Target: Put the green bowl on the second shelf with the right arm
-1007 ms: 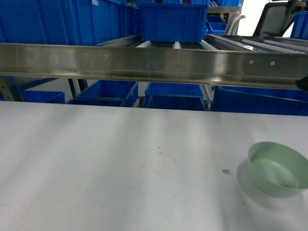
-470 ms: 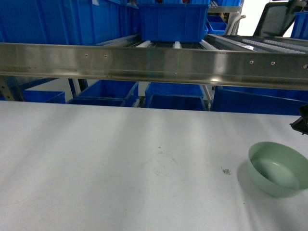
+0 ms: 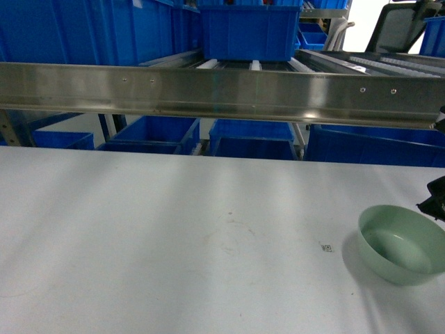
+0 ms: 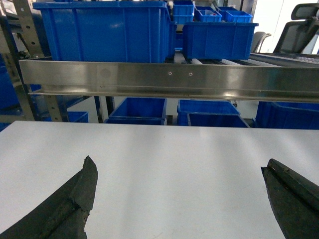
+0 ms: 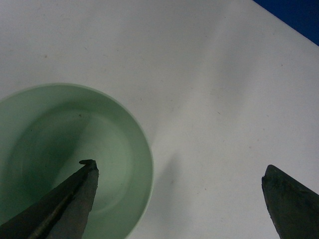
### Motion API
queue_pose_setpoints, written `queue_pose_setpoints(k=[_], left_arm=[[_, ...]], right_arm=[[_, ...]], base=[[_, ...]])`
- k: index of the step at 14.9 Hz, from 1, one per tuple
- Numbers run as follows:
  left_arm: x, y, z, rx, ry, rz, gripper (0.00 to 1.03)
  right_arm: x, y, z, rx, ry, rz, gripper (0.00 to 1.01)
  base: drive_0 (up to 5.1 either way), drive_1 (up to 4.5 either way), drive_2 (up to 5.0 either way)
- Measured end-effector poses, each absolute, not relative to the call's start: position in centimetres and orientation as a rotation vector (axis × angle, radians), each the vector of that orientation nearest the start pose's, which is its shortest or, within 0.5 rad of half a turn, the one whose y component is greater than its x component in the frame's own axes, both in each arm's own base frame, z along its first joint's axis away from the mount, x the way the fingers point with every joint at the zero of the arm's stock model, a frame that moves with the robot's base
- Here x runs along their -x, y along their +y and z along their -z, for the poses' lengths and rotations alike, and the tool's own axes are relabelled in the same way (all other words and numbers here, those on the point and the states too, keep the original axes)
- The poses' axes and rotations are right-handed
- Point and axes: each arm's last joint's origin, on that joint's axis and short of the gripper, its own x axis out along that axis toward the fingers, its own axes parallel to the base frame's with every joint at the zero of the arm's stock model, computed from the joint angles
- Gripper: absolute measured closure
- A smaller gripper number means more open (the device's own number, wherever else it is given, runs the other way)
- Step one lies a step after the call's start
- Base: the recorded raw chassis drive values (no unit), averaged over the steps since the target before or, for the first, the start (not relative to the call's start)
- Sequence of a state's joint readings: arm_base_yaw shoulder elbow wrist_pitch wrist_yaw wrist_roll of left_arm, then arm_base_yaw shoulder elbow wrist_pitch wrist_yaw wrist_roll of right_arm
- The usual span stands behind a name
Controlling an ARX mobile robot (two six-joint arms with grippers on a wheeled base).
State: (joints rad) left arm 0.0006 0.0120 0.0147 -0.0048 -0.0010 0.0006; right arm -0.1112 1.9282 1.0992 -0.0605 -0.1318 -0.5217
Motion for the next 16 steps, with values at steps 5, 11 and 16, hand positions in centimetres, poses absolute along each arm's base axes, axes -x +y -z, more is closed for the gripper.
queue_pose_setpoints(k=[5,11,16], left_arm=[[-9.8,0.0,-16.7,-0.001,0.002,-0.002,0.05],[-9.8,0.0,-16.7,-0.001,0.002,-0.001,0.05],[-9.8,0.0,-16.7,-0.001,0.002,-0.002,0.05]], right_arm=[[-37.2,-3.7,-12.5,0.399,0.891,-0.292,0.03],[-37.8,-4.5,-10.3,0.374,0.962,-0.322,0.03],[-39.4,-5.0,-8.9,0.364,0.985,-0.326,0.03]], base=[[0.0,0.00,0.0],[0.0,0.00,0.0],[0.0,0.00,0.0]])
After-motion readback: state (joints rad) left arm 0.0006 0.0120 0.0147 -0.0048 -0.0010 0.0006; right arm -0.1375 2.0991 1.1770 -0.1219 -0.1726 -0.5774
